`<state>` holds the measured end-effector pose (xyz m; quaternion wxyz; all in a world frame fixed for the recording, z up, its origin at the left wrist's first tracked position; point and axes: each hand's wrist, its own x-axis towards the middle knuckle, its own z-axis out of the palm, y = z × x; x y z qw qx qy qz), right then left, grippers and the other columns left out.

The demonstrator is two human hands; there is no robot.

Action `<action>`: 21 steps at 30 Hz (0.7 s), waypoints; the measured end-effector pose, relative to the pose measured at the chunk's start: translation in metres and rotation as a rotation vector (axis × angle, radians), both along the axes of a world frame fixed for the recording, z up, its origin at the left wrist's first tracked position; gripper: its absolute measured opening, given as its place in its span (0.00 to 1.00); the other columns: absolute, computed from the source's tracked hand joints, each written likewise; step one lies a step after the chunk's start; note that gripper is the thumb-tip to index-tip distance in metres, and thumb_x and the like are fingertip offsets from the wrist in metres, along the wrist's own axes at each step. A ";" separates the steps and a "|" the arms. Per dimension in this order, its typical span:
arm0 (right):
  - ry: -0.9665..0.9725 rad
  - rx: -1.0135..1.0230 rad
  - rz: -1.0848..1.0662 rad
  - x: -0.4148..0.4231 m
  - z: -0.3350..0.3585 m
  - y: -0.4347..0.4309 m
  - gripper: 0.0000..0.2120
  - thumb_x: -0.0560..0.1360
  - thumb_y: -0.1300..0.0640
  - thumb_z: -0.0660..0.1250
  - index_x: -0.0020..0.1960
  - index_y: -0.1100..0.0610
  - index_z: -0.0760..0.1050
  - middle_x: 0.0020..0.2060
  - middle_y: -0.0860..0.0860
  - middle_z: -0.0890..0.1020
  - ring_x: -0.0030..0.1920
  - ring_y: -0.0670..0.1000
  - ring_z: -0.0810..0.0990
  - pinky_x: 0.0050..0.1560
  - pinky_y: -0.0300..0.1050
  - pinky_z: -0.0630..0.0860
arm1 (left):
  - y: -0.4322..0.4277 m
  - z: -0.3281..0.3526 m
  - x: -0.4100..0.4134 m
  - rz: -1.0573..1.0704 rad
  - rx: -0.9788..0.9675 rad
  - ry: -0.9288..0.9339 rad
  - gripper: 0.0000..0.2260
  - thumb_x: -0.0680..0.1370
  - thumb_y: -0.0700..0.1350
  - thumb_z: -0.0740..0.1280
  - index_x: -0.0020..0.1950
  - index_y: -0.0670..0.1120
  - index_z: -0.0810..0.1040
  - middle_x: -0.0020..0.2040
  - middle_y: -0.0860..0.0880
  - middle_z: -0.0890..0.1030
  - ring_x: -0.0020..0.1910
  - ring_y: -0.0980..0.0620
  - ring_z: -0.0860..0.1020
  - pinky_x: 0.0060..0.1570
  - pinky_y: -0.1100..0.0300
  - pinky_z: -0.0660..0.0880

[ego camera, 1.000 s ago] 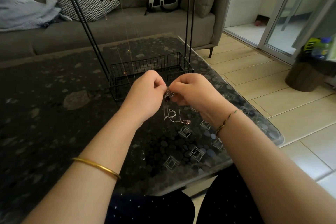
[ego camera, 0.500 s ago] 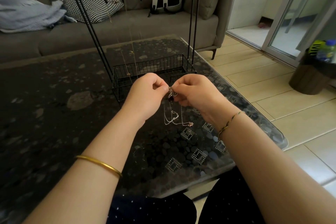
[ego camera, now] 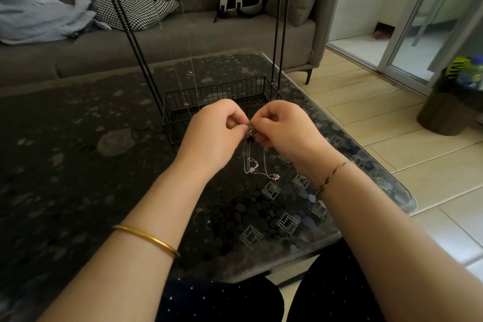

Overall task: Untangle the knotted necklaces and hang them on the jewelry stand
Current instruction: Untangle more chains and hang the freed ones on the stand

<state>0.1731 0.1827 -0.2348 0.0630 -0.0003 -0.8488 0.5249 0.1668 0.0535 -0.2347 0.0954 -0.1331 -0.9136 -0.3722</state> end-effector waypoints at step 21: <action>-0.119 -0.252 -0.001 -0.003 -0.002 -0.003 0.06 0.75 0.61 0.62 0.43 0.64 0.75 0.31 0.53 0.78 0.31 0.48 0.78 0.37 0.44 0.77 | 0.003 0.001 -0.003 0.115 0.370 -0.206 0.08 0.76 0.37 0.65 0.48 0.51 0.76 0.46 0.47 0.81 0.45 0.53 0.79 0.46 0.60 0.76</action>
